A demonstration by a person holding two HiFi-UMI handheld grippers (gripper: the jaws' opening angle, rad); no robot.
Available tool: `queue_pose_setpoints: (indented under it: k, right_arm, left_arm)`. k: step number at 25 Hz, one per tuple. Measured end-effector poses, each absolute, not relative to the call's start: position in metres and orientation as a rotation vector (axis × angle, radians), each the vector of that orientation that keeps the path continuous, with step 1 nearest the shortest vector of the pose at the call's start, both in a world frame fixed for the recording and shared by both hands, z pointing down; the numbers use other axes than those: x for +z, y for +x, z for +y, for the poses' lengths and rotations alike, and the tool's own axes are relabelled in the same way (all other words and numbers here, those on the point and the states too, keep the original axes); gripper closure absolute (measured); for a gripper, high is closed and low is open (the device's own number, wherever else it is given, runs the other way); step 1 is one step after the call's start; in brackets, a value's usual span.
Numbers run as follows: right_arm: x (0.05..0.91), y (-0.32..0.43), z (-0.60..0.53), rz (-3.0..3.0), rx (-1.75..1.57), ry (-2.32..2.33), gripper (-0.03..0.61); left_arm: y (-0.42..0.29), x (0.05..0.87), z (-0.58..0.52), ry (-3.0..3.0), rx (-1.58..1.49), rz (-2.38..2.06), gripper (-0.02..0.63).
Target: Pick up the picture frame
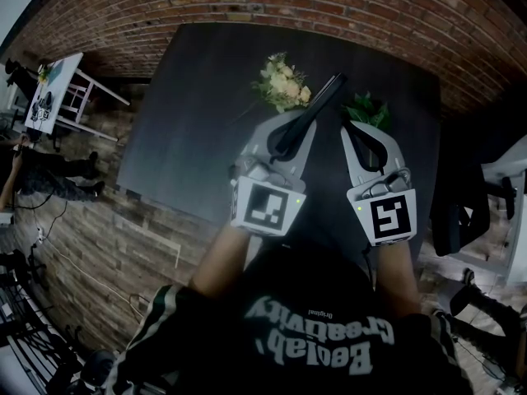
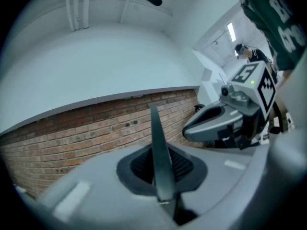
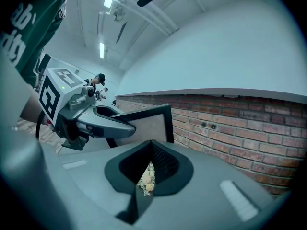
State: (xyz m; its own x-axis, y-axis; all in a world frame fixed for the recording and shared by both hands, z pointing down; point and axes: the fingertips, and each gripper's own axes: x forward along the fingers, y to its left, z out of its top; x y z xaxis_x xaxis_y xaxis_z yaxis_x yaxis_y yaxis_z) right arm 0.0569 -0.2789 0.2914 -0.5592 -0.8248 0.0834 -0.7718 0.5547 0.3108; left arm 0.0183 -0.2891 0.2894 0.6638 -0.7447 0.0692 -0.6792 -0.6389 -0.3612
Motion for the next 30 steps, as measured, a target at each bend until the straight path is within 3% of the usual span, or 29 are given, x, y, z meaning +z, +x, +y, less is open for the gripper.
queue_pose_setpoints:
  k: [30]
  right_arm:
    - [0.2909, 0.0513, -0.2729, -2.589, -0.345, 1.319, 0.572]
  left_arm:
    - [0.0173, 0.283, -0.2858, -2.557, -0.3, 1.115, 0.589]
